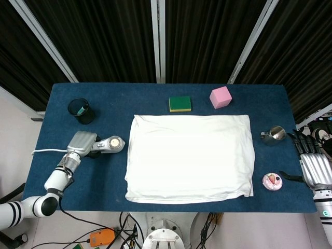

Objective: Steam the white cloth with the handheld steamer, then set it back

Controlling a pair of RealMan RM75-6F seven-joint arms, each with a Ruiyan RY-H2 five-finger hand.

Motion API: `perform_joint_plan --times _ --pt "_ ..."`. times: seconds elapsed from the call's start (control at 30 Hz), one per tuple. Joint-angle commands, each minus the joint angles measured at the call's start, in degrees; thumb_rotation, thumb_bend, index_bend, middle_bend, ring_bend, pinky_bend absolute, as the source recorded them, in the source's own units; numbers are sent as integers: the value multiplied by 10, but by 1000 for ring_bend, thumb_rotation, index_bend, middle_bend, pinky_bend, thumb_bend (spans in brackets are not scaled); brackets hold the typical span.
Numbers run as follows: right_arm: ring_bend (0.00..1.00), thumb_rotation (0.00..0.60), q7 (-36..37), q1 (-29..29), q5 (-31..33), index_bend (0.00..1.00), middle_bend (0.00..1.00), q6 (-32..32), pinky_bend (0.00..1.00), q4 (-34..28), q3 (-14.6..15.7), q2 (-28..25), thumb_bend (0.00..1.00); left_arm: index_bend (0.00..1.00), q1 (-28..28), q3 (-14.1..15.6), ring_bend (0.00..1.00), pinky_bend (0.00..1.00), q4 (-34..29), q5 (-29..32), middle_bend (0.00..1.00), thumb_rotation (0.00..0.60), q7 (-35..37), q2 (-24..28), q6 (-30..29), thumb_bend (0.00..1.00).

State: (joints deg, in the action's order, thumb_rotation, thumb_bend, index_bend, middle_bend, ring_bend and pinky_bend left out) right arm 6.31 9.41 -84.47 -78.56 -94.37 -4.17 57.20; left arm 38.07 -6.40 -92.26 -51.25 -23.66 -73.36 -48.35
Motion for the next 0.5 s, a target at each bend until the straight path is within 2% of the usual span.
perform_joint_plan --times 0.03,0.23,0.37,0.5 --pt "0 600 -2 0 0 0 1 1 0 -2 0 -2 112 819 1 1 743 654 -8 -20 881 600 34 18 21 534" --pt "0 600 -28 11 -9 0 12 32 29 -12 13 -5 111 820 -5 -14 743 654 -47 -48 882 600 120 59 48 532" --pt "0 600 -57 28 -16 0 19 73 52 -19 27 1 110 820 -6 -35 743 654 -86 -77 882 600 209 90 87 528" --pt "0 600 -78 48 -28 0 34 123 87 -15 46 18 111 820 2 -52 743 654 -106 -113 882 598 267 94 109 527"
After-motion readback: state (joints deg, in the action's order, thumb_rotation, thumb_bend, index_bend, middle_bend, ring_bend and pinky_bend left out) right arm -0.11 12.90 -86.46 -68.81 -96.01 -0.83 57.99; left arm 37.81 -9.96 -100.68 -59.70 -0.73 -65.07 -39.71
